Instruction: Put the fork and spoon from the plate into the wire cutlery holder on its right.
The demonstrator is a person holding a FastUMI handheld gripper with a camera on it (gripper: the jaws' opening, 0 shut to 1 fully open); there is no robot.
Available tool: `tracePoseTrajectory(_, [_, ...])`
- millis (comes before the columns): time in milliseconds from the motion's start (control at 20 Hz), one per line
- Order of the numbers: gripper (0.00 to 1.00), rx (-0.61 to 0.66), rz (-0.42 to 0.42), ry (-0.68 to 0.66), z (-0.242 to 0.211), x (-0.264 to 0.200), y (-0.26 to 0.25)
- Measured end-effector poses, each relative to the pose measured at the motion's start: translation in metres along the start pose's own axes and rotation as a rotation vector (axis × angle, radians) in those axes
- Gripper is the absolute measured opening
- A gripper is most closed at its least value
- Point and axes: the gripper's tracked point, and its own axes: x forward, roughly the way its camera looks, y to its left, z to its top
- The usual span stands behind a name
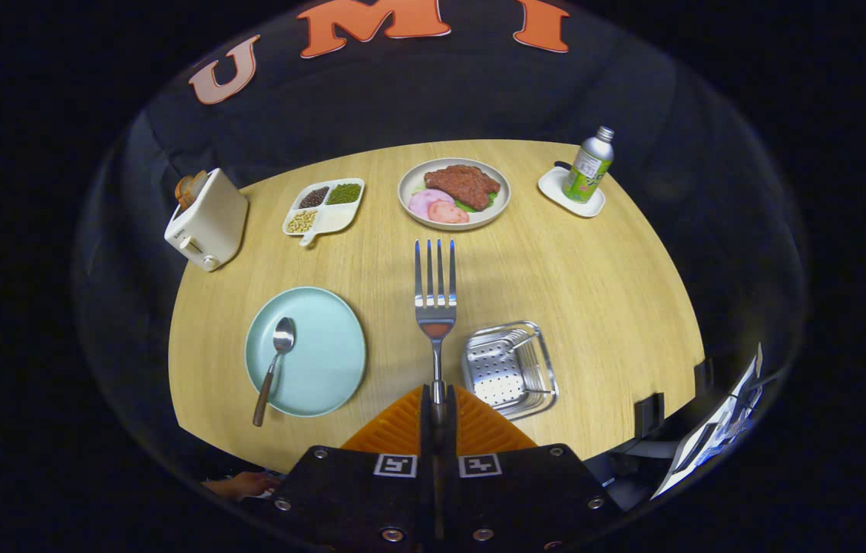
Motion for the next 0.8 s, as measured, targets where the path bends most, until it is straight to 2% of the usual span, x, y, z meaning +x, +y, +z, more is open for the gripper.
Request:
tracePoseTrajectory(200, [0.05, -0.023, -0.043, 0.069, -0.025, 0.002, -0.037])
tracePoseTrajectory(400, [0.05, -0.116, -0.030, 0.175, -0.052, 0.006, -0.051])
tracePoseTrajectory(650, [0.06, -0.224, -0.021, 0.277, -0.066, 0.011, -0.063])
tracePoseTrajectory(800, [0.06, -0.216, -0.023, 0.296, -0.063, 0.015, -0.069])
